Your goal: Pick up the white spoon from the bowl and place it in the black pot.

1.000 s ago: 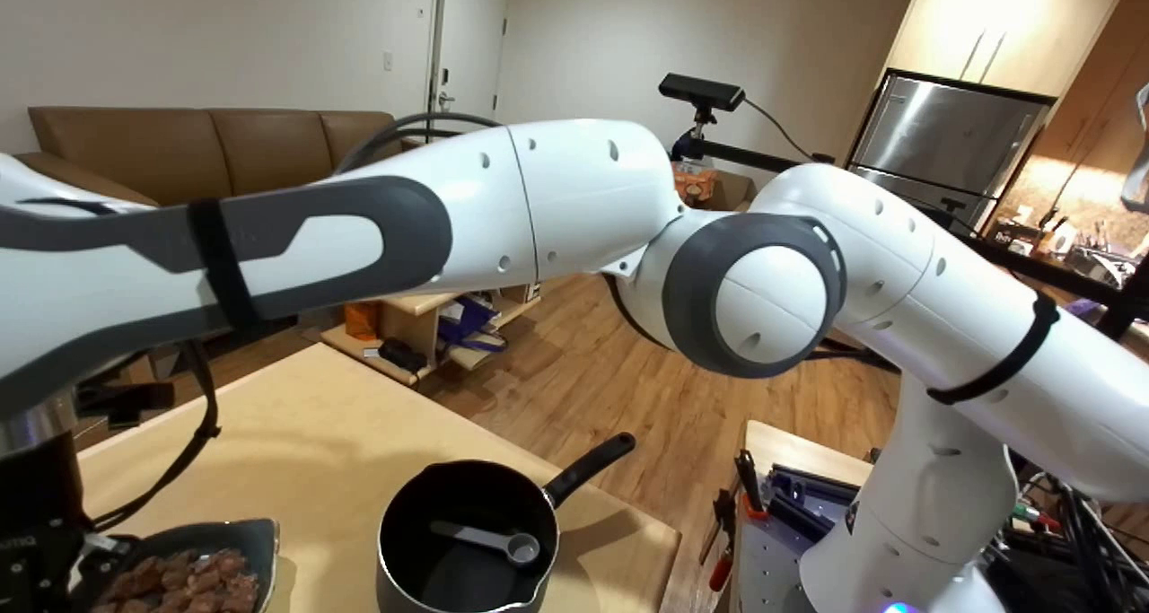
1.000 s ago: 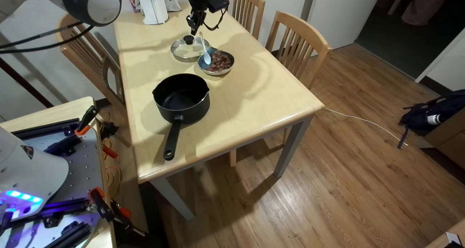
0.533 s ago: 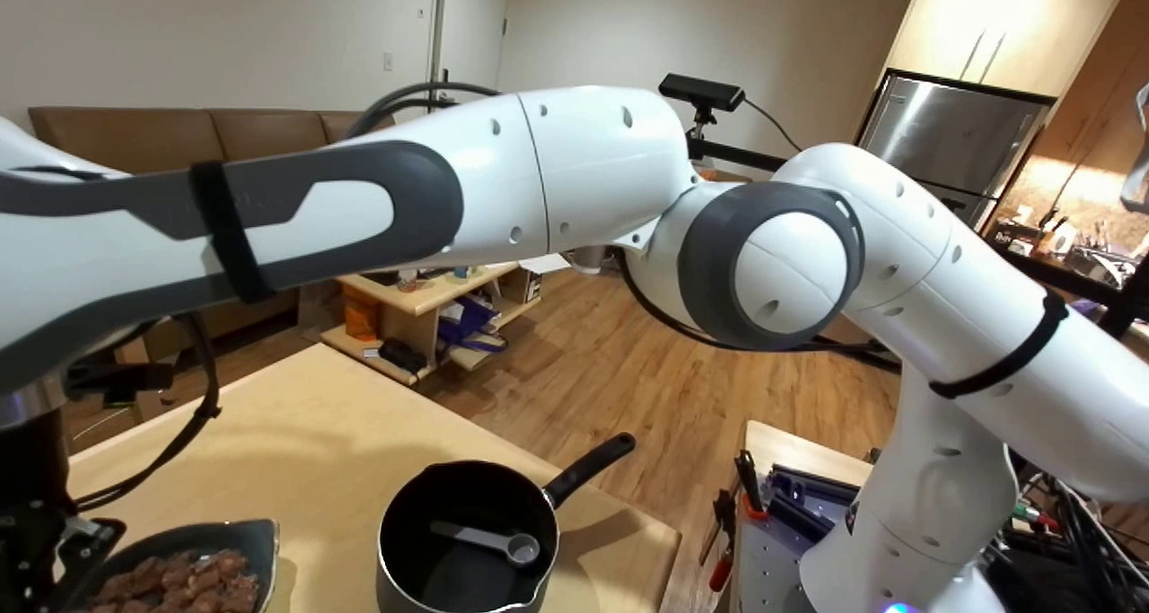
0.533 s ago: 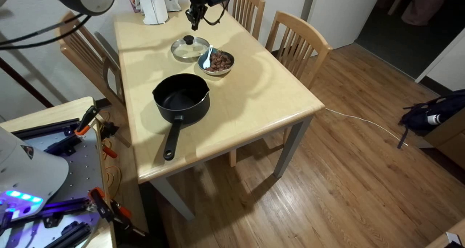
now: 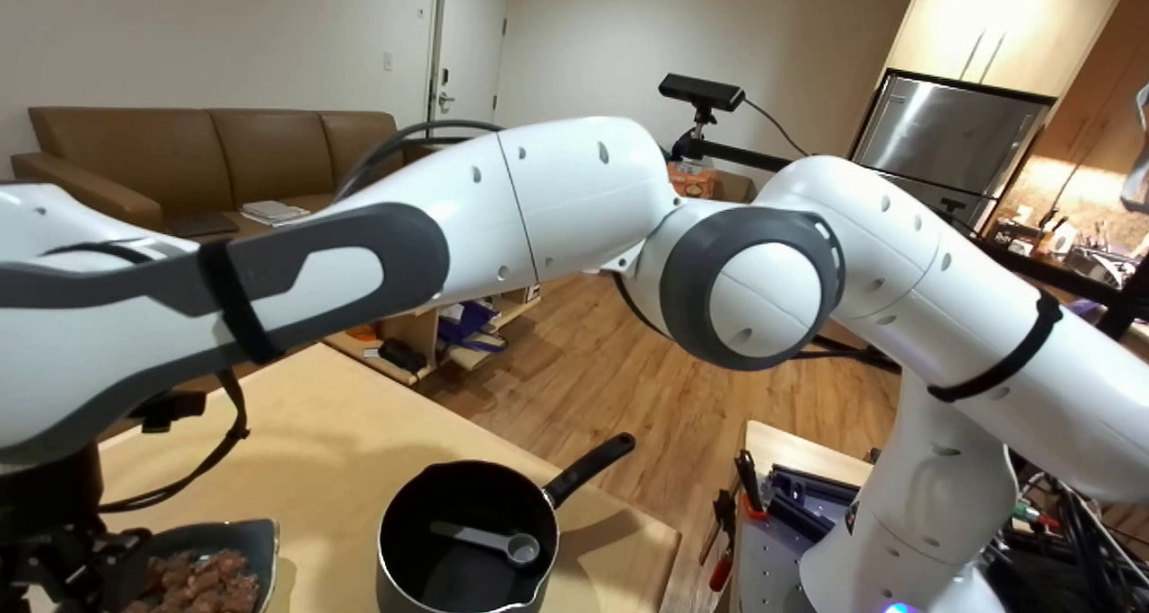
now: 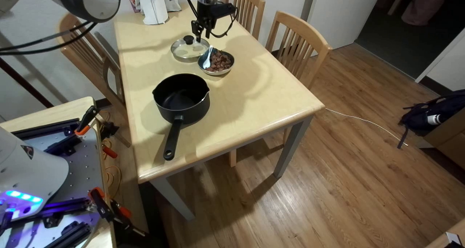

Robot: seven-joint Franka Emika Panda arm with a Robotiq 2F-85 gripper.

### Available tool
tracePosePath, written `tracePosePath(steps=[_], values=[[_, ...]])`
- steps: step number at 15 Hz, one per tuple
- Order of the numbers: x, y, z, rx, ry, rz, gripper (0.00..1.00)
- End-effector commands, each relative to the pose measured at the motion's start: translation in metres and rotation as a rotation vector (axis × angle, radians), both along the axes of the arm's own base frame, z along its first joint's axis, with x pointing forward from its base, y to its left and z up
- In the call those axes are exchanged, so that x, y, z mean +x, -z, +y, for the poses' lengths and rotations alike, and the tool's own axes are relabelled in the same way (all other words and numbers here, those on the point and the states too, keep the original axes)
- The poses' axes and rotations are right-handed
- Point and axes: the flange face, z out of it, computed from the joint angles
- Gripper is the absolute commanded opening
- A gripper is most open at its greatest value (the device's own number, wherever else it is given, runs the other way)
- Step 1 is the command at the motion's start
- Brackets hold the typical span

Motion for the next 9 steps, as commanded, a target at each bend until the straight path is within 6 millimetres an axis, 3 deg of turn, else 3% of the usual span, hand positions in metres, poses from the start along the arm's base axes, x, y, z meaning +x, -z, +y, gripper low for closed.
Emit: tracePosePath(steps=[1, 3, 5, 6, 9], values=[[0.011, 0.013, -0.002, 0.024, 0.158, -0.037, 0.95], [0.015, 0.020, -0.003, 0.030, 0.241, -0.049, 1.00], [0.010, 0.021, -0.004, 0.006, 0.184, -0.044, 0.94], [0.010, 0.023, -0.004, 0.008, 0.193, -0.046, 1.00], [0.011, 0.023, -0.004, 0.009, 0.205, -0.046, 1.00]])
